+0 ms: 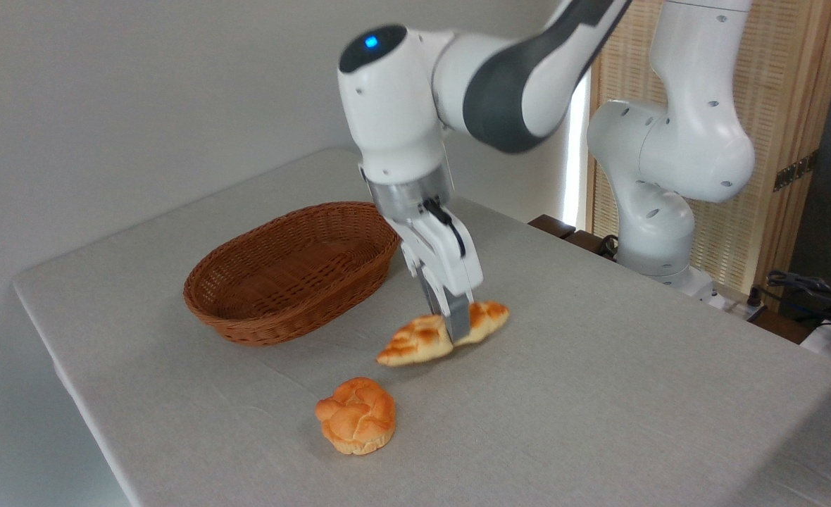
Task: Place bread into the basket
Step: 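Carry the braided roll over the basket and lower it inside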
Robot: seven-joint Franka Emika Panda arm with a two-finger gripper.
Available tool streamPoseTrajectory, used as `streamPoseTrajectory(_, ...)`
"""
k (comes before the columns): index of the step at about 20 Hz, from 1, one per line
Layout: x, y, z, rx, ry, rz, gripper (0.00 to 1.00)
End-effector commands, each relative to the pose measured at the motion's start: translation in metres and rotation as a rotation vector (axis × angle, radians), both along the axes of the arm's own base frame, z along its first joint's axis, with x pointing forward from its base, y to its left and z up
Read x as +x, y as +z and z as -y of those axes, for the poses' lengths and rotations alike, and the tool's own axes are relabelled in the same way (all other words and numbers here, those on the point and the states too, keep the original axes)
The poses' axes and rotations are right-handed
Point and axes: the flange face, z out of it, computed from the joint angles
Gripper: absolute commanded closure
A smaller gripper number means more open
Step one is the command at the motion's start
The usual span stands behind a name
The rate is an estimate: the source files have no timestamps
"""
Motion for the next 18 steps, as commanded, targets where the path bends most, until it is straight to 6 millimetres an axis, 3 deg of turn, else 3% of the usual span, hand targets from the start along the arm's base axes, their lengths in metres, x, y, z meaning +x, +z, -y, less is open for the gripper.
streamPoseTrajectory(1,0.022,0.069,0.015,-0.070,0.003,0.005,0.84)
streamPoseTrajectory(4,0.035,0.093,0.043,-0.066,0.004,0.059,0.83)
streamPoseTrajectory(5,0.043,0.095,0.063,-0.078,0.028,0.062,0.83)
streamPoseTrajectory(7,0.062,0.093,0.102,-0.108,0.111,0.048,0.80)
streamPoseTrajectory(8,0.072,0.094,0.120,-0.111,0.137,0.046,0.68)
streamPoseTrajectory(12,0.091,0.071,0.192,-0.145,0.233,0.112,0.65)
streamPoseTrajectory(14,0.098,0.050,0.213,-0.162,0.302,0.122,0.26)
streamPoseTrajectory(16,0.099,0.040,0.224,-0.163,0.305,0.126,0.05)
streamPoseTrajectory(18,0.098,0.037,0.224,-0.158,0.293,0.122,0.00)
